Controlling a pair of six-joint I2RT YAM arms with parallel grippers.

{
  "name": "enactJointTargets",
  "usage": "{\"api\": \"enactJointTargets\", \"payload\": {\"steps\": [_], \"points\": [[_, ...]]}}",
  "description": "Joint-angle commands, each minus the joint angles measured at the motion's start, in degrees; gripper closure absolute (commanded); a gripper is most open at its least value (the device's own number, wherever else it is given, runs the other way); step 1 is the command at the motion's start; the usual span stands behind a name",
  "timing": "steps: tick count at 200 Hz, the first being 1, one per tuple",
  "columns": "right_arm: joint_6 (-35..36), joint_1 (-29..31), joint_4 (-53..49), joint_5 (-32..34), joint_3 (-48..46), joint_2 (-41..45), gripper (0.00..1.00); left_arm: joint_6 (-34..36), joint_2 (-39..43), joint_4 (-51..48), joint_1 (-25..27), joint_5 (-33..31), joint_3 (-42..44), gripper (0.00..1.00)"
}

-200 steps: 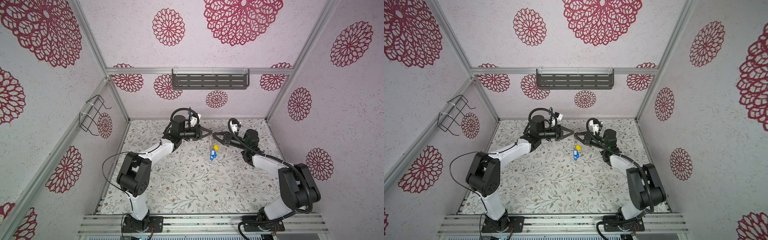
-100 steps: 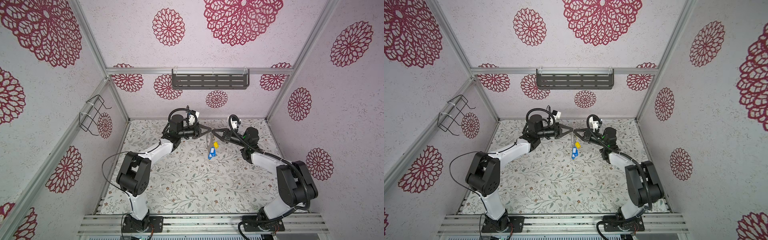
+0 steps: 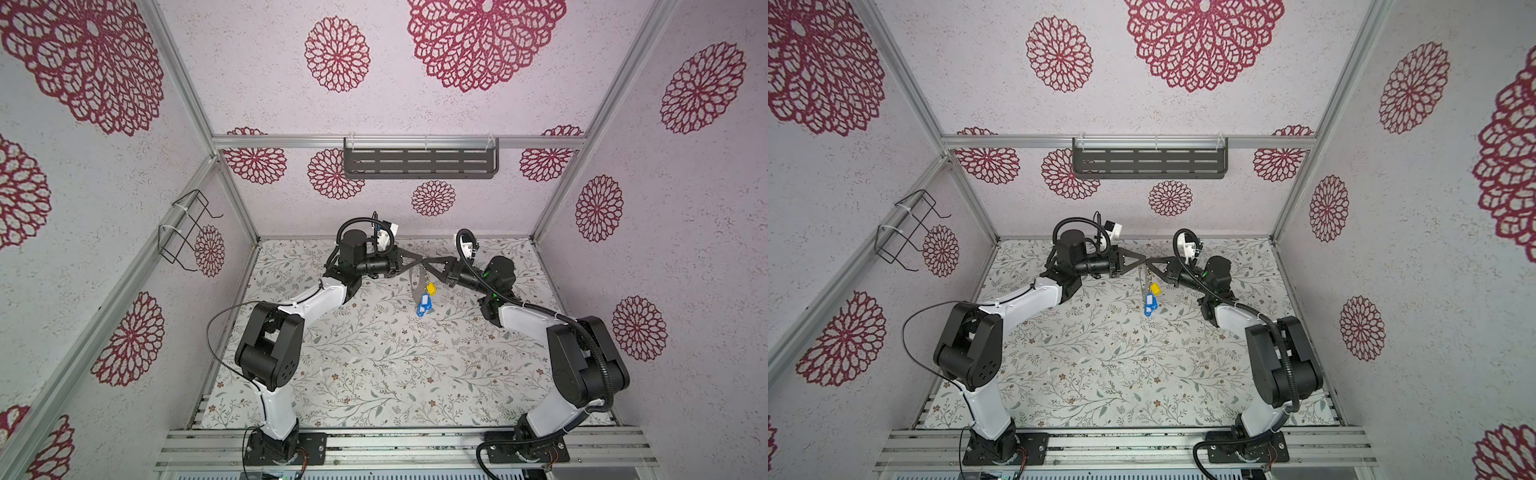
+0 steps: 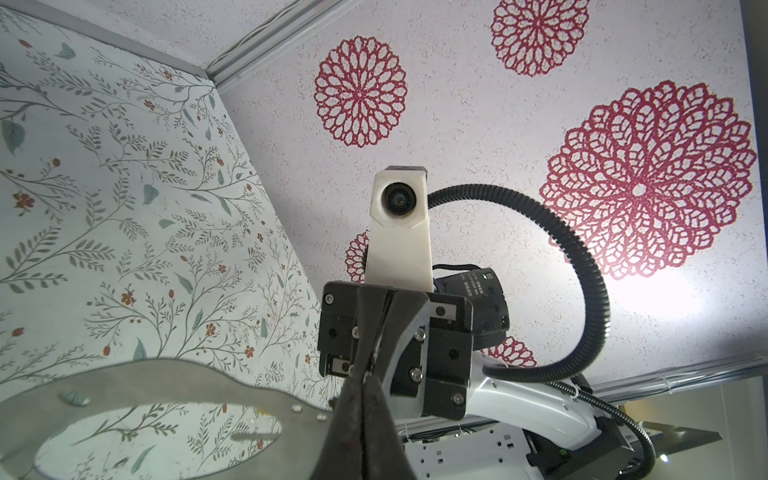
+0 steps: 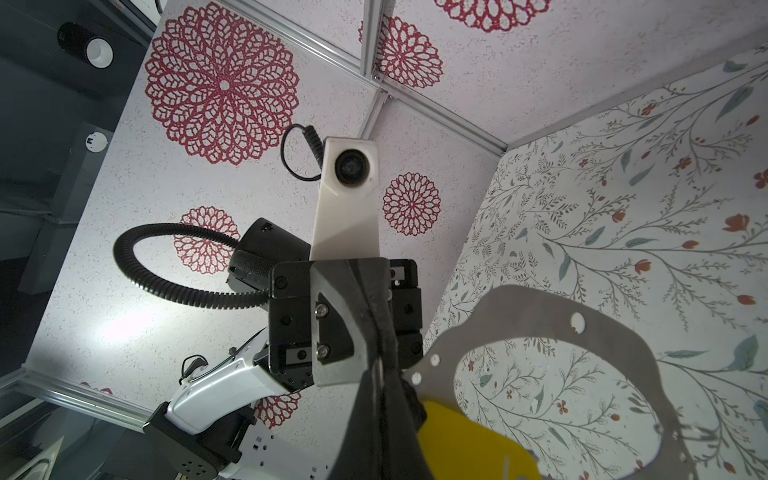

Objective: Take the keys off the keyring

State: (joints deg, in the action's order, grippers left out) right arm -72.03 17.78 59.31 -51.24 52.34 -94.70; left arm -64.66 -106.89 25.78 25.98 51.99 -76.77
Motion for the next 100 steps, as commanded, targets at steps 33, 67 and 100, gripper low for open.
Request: {"api": "enactJointTargets", "payload": {"steps": [33,67,100], "points": [[2.29,0.21,1.86,1.50,-0.57,2.36,1.00,-6.10,1.24,10.21,-2.19,-4.68,3.78,0.63],[2.26,-0.12,1.91,1.92,-0.72,2.76,1.00,-6.22,0.84,10.50,-2.28,-4.02,4.61,0.70],[1.75,-0.21,2.42,2.02,-0.44,2.59,1.00,-6.15,-0.21,11.48,-0.72,-3.11,4.64,0.71]]}}
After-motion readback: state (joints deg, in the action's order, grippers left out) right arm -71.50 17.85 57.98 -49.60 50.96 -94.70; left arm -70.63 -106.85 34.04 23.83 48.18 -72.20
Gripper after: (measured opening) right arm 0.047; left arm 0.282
